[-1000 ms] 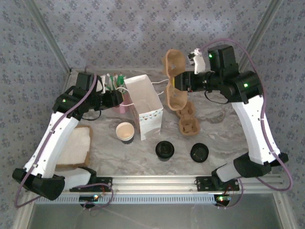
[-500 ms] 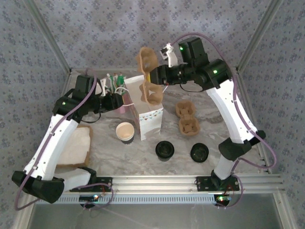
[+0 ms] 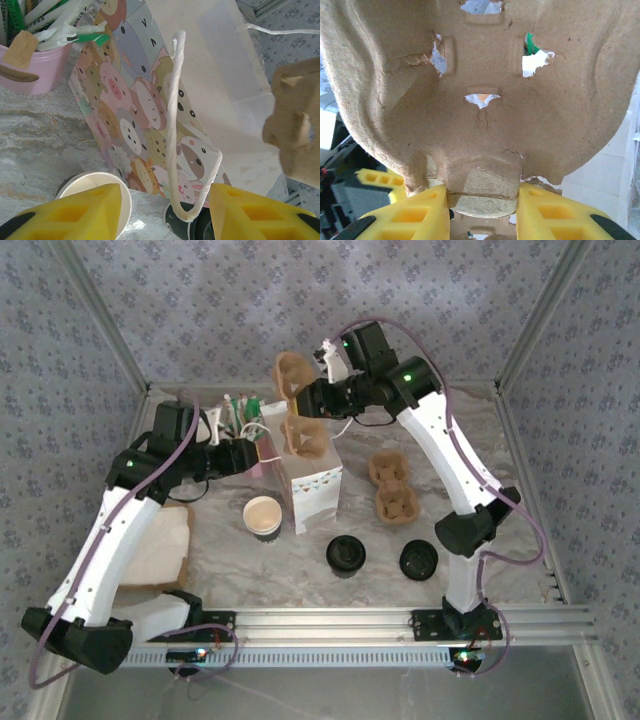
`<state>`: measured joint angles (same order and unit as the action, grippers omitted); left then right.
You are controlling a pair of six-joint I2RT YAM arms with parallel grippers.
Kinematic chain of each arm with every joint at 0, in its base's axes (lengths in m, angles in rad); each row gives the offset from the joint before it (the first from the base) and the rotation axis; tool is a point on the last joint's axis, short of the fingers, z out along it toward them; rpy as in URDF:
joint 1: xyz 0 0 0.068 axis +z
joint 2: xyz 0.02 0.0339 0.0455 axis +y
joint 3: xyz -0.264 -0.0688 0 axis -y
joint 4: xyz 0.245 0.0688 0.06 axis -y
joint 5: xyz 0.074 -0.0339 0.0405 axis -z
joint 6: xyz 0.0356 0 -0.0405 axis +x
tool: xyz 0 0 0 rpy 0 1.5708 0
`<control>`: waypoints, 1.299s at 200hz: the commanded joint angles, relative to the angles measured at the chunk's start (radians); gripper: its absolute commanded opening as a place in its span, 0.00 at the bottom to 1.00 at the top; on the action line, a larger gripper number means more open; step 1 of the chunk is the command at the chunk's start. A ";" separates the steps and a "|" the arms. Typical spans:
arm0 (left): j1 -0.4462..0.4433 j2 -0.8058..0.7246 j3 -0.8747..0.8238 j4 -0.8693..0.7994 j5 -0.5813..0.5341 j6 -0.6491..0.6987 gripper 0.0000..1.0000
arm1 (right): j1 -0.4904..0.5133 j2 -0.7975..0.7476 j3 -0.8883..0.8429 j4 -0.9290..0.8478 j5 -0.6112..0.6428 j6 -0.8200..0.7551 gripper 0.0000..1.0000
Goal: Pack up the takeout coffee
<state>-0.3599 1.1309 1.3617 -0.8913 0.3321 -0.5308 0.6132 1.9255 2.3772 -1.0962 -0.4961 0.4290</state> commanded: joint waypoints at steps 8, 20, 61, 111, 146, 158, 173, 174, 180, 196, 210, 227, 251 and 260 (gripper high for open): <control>0.007 -0.022 -0.013 0.025 0.035 0.017 0.50 | 0.007 0.033 0.052 -0.030 0.020 -0.024 0.36; 0.007 -0.025 -0.016 0.026 0.037 0.017 0.50 | 0.008 0.045 0.052 -0.036 0.027 -0.029 0.36; 0.007 -0.035 -0.027 0.028 0.033 0.015 0.51 | 0.015 0.076 0.050 -0.052 0.037 -0.045 0.35; 0.007 -0.042 -0.039 0.035 0.035 0.012 0.51 | 0.028 0.095 0.048 -0.089 0.056 -0.056 0.35; 0.007 -0.046 -0.038 0.035 0.036 0.008 0.51 | 0.032 0.103 0.048 -0.120 0.070 -0.058 0.35; 0.007 -0.048 -0.041 0.037 0.037 0.008 0.51 | 0.033 0.102 0.047 -0.129 0.078 -0.057 0.34; 0.007 -0.051 -0.042 0.036 0.038 0.006 0.51 | 0.031 0.104 0.051 -0.147 0.089 -0.055 0.34; 0.007 -0.051 -0.042 0.036 0.038 0.007 0.51 | 0.031 0.103 0.051 -0.146 0.090 -0.055 0.34; 0.007 -0.052 -0.044 0.037 0.038 0.007 0.52 | 0.030 0.104 0.052 -0.153 0.094 -0.055 0.34; 0.007 -0.054 -0.045 0.039 0.038 0.005 0.52 | 0.031 0.106 0.051 -0.170 0.101 -0.060 0.34; 0.008 -0.054 -0.044 0.041 0.038 0.003 0.52 | 0.033 0.110 0.051 -0.183 0.103 -0.064 0.34; 0.007 -0.056 -0.045 0.045 0.039 0.002 0.52 | 0.038 0.114 0.051 -0.195 0.111 -0.070 0.34; 0.007 -0.056 -0.044 0.046 0.039 0.002 0.53 | 0.046 0.118 0.051 -0.211 0.130 -0.077 0.34; 0.007 -0.056 -0.043 0.046 0.038 0.000 0.53 | 0.049 0.118 0.052 -0.217 0.137 -0.081 0.34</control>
<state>-0.3599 1.0935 1.3170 -0.8642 0.3523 -0.5320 0.6472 2.0258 2.3947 -1.2633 -0.3923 0.3740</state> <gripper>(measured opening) 0.532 0.344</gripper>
